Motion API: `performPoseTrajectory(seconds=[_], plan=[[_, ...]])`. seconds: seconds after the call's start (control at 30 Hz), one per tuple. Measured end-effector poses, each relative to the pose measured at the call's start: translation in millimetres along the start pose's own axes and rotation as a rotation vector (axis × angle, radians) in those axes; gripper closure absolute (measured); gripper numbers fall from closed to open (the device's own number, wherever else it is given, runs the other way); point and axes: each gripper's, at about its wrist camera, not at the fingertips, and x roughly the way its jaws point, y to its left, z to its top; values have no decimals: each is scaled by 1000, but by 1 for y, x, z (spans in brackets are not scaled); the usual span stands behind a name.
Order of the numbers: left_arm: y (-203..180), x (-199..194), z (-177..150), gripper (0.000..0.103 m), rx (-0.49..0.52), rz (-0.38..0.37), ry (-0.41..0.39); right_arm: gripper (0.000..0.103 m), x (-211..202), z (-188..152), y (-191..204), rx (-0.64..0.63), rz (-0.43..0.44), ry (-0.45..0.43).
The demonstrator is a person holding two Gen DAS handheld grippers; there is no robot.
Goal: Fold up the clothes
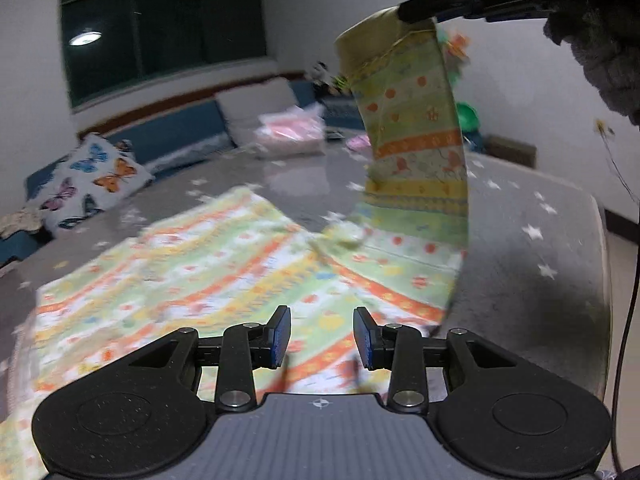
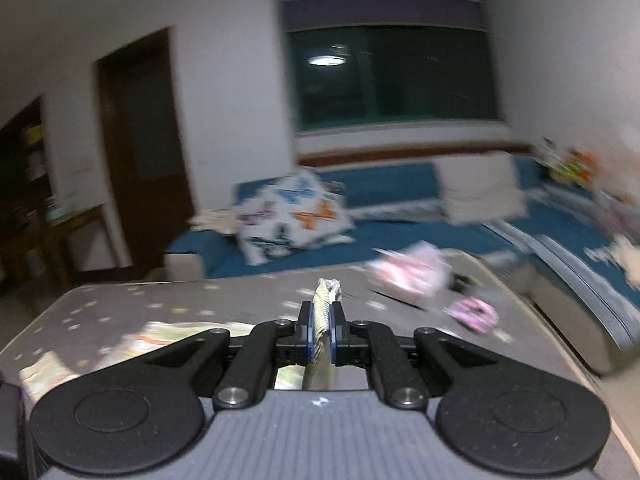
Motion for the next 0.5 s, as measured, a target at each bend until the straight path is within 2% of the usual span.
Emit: performPoseTrajectory(seconds=[0.1, 0.23, 0.4, 0.5], plan=[[23, -24, -10, 64, -51, 66, -25, 97, 19, 10, 43, -63, 98, 2], [51, -46, -28, 63, -122, 153, -25, 97, 50, 6, 95, -124, 206, 39], [85, -72, -51, 61, -211, 259, -16, 96, 91, -23, 149, -171, 287, 142], [96, -79, -55, 60, -247, 290, -16, 92, 105, -41, 168, -171, 322, 208]])
